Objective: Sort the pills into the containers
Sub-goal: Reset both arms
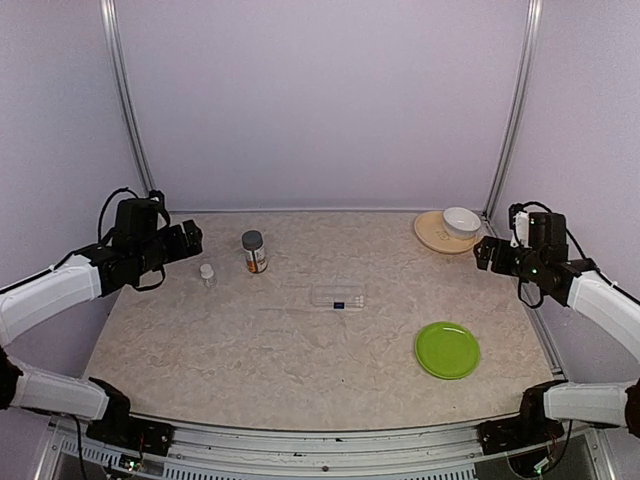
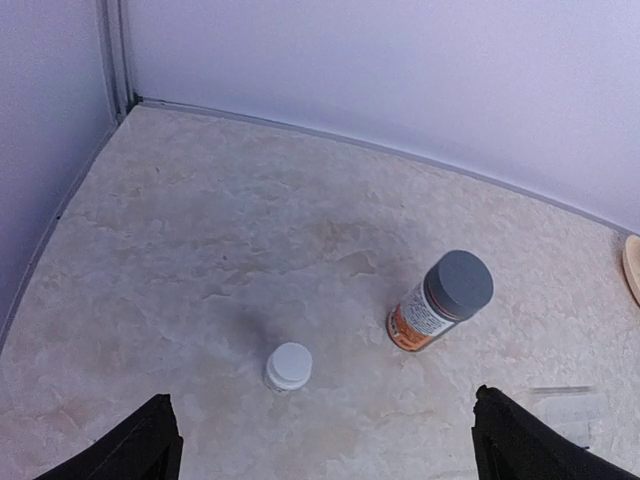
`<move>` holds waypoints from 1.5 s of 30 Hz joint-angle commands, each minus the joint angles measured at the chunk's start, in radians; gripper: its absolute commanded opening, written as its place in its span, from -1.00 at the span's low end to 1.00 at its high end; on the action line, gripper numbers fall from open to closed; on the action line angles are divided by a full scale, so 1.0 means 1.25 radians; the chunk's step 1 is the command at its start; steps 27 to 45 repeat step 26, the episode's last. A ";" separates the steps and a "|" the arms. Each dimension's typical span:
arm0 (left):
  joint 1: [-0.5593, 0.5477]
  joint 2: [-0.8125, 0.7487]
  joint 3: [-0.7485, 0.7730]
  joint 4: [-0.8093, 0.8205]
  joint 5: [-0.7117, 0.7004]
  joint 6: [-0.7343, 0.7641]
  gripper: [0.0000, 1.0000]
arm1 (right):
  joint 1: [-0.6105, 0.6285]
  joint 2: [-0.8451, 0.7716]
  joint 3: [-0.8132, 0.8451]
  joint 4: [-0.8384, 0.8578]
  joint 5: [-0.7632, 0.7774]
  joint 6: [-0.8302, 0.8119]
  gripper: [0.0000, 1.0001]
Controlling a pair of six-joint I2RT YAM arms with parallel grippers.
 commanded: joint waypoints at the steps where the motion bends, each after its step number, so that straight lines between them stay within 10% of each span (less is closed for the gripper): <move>1: 0.075 -0.060 -0.018 -0.014 0.023 -0.025 0.98 | -0.017 -0.029 -0.020 -0.005 0.028 0.000 1.00; 45: 0.146 -0.162 -0.102 0.021 0.041 -0.017 0.98 | -0.017 -0.036 -0.009 -0.030 0.086 0.022 1.00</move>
